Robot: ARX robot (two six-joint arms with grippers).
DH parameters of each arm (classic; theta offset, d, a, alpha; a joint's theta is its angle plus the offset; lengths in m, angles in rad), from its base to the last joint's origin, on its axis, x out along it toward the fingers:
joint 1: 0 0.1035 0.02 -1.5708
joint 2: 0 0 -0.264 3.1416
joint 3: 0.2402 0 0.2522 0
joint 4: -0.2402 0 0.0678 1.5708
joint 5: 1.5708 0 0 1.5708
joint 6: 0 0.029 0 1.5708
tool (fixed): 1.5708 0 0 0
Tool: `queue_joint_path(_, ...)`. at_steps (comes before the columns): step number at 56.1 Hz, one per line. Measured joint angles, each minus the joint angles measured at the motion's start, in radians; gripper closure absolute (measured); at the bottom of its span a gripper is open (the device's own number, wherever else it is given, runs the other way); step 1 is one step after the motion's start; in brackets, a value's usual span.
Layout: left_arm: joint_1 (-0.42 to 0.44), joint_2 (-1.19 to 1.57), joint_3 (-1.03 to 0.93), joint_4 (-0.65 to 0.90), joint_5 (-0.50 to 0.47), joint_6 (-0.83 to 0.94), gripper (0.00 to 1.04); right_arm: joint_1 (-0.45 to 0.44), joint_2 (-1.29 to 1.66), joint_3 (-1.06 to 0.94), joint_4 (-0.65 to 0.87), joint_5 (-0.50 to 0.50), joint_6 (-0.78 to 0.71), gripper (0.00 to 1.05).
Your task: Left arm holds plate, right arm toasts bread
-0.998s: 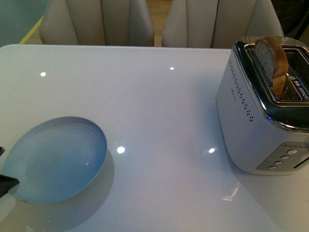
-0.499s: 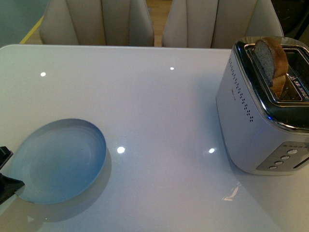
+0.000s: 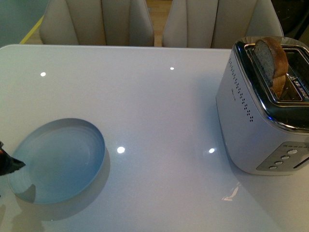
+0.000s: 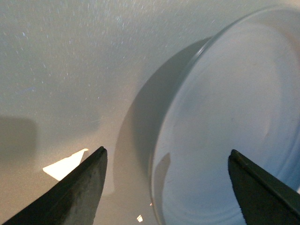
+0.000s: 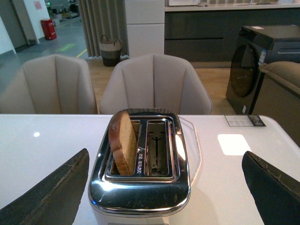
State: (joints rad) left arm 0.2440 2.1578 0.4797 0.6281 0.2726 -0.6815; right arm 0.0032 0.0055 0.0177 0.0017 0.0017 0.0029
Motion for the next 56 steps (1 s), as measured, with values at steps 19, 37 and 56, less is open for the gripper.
queue_joint_path(19,-0.048,-0.525,-0.011,-0.261,-0.139,0.009,0.07,0.0,0.0,0.0,0.0,0.0,0.0,0.09)
queue_joint_path(37,-0.19,-0.945,0.034,-0.588,-0.333,0.021,0.07,0.0,0.0,0.0,0.0,0.0,0.0,0.09)
queue_joint_path(56,-0.484,-1.047,0.146,-0.725,-0.539,-0.071,0.07,0.0,0.0,0.0,0.0,0.0,0.0,0.09)
